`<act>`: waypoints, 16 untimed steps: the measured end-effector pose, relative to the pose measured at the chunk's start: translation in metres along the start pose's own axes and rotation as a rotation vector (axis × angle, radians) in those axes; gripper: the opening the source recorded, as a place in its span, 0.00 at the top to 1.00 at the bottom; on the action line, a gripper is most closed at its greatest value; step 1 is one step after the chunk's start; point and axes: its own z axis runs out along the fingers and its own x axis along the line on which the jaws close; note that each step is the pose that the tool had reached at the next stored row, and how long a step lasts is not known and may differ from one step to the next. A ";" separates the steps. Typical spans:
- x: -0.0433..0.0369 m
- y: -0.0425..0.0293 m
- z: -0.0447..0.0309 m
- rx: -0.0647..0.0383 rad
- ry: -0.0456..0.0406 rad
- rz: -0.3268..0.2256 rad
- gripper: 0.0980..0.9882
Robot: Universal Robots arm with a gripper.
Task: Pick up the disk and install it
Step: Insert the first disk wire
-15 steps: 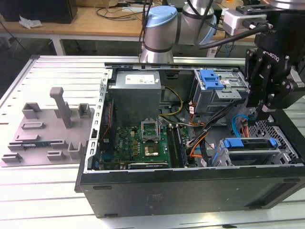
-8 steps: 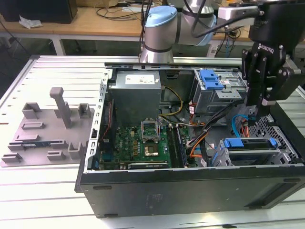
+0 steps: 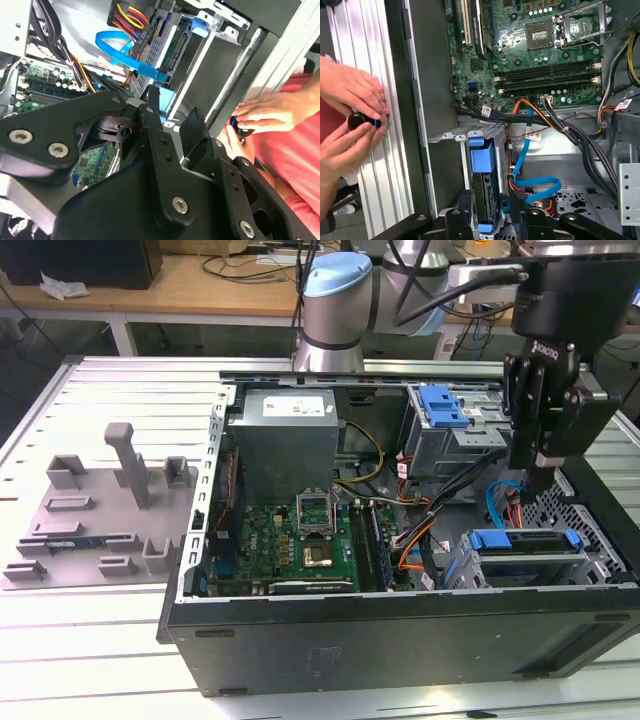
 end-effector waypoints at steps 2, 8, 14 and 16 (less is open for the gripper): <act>-0.0076 -0.0005 -0.0017 0.000 0.0287 -0.003 0.61; -0.0219 -0.0155 -0.0031 -0.048 0.0846 -0.026 0.61; -0.0430 -0.0341 -0.0024 -0.066 0.1331 -0.036 0.61; -0.0477 -0.0346 -0.0021 -0.065 0.1423 -0.036 0.61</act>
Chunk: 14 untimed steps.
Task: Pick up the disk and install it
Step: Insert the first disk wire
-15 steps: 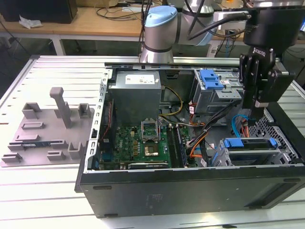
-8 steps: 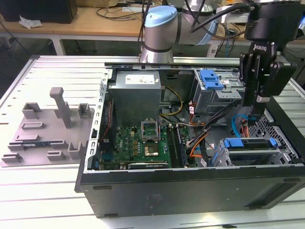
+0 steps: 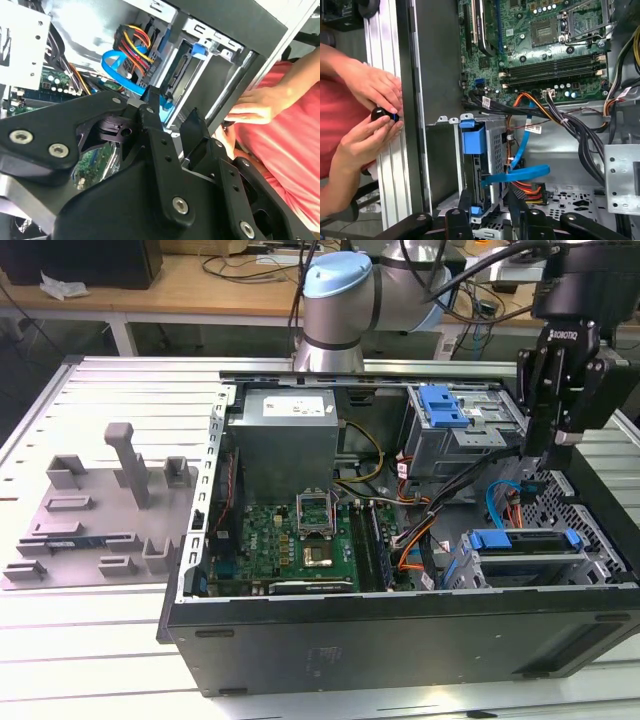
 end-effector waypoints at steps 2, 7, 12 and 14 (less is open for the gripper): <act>-0.0051 -0.0031 0.0018 -0.001 0.0024 0.002 0.61; -0.0092 -0.0069 0.0095 -0.024 0.0041 0.050 0.61; -0.0149 -0.0173 0.0156 -0.030 0.0064 0.063 0.61; -0.0168 -0.0172 0.0195 -0.030 0.0122 0.064 0.61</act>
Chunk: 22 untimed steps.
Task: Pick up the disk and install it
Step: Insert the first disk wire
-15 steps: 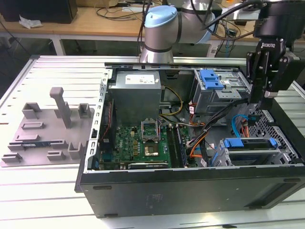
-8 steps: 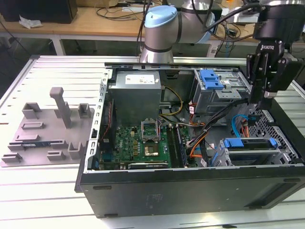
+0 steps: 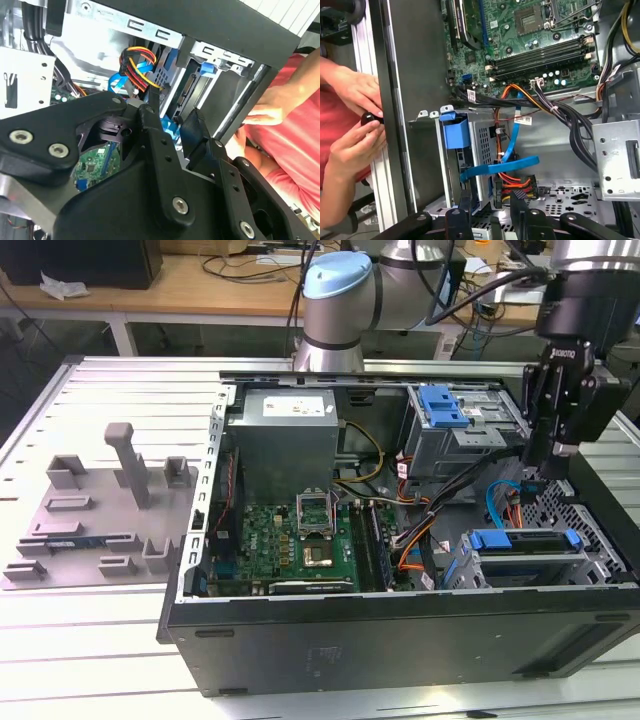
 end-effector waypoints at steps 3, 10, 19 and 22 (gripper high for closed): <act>-0.0013 0.0001 0.0019 0.001 0.0038 0.000 0.61; -0.0063 0.0004 0.0116 -0.008 0.0101 -0.005 0.61; -0.0102 0.0001 0.0146 -0.018 0.0202 -0.010 0.78; -0.0152 0.0009 0.0127 -0.008 0.0209 -0.006 0.78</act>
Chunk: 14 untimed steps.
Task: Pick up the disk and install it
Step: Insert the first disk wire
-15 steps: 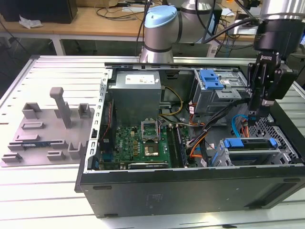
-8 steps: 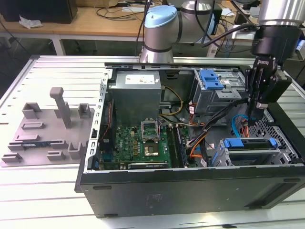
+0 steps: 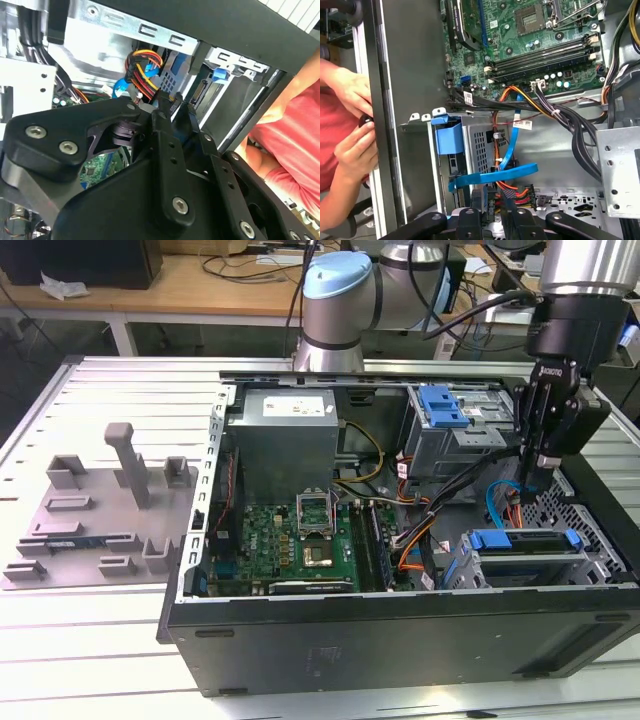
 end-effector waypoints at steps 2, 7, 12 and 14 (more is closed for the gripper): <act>-0.0033 0.0007 -0.0015 0.014 0.0003 0.004 0.78; -0.0044 0.0018 -0.0006 0.022 0.0039 0.001 0.78; -0.0045 0.0019 -0.0004 0.022 0.0055 0.001 0.78; -0.0045 0.0020 -0.0003 0.022 0.0059 0.001 0.78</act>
